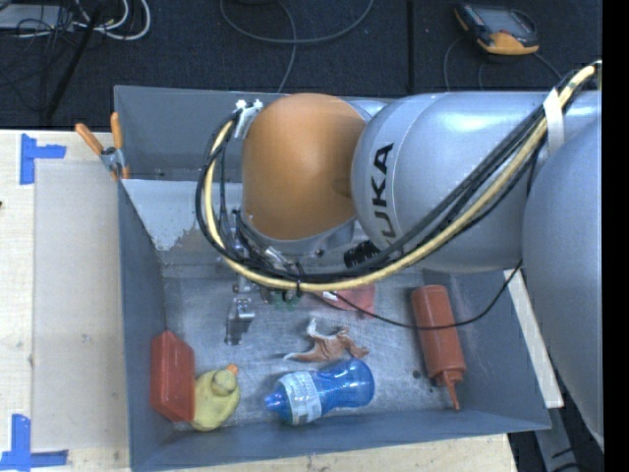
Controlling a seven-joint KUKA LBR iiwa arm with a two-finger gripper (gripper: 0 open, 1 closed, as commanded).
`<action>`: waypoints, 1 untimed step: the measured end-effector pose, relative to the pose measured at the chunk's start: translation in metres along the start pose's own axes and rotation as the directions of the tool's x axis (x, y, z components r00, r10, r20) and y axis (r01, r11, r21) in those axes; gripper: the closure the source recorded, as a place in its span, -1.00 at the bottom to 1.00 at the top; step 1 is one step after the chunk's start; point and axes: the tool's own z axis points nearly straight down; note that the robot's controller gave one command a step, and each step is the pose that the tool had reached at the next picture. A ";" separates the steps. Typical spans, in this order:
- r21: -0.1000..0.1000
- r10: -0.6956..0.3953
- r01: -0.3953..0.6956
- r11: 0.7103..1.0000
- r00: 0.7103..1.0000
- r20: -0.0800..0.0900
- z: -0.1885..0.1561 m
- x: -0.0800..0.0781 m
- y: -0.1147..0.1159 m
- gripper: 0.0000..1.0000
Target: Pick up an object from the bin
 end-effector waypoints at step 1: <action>0.000 -0.262 0.262 0.965 0.965 0.006 0.039 0.021 0.007 -1.00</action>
Offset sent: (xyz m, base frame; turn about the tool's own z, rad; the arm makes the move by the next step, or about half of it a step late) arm -0.0667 0.0152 -0.0933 -0.2705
